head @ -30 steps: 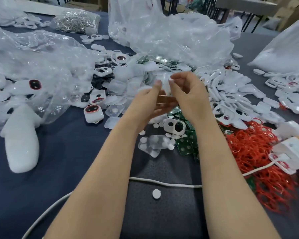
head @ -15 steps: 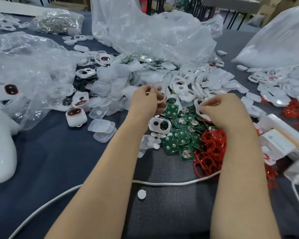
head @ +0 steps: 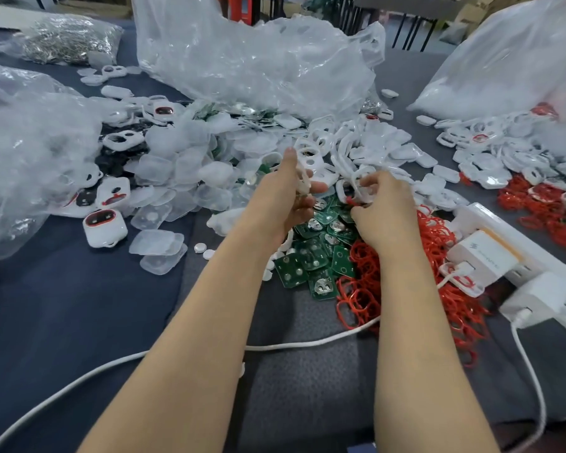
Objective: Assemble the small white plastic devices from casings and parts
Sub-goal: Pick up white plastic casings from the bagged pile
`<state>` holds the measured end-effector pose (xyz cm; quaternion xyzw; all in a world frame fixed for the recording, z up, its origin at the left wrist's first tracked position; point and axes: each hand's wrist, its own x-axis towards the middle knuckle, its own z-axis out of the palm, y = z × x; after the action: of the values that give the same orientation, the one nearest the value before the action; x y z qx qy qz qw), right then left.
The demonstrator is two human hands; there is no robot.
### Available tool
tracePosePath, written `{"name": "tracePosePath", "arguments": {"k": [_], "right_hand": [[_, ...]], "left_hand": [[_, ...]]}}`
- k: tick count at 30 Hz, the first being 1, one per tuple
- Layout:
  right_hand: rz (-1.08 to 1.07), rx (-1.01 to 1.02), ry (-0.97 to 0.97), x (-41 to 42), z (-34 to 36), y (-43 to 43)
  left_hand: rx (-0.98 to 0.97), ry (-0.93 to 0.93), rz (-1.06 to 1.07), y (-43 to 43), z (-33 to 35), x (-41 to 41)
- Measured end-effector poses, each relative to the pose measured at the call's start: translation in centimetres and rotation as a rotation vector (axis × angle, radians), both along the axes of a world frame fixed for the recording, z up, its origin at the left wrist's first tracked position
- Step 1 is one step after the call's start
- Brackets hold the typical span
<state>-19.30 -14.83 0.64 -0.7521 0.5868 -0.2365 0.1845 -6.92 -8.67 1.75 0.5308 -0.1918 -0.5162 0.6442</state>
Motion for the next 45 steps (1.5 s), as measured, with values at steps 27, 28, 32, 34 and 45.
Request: {"name": "tracePosePath", "arguments": {"k": [27,28,32,34,45], "right_hand": [[0.272,-0.05,-0.326,3.2,3.1,2.0],[0.344,-0.008,-0.37,4.1,3.3,2.4],[0.421,0.02,-0.407,6.9,1.9,3.0],[0.417,-0.047,-0.401,7.5,0.8,2.9],[0.364,-0.246,-0.447,8.3,-0.7,2.8]], "left_hand": [[-0.112,-0.016,0.108,1.7,-1.7,4.2],[-0.132,-0.029,0.107,1.7,-1.9,4.3],[-0.196,-0.096,0.128,1.9,-2.3,4.7],[-0.189,-0.155,0.154,2.0,-2.3,4.9],[-0.138,-0.342,0.177,2.1,-2.2,5.1]]}}
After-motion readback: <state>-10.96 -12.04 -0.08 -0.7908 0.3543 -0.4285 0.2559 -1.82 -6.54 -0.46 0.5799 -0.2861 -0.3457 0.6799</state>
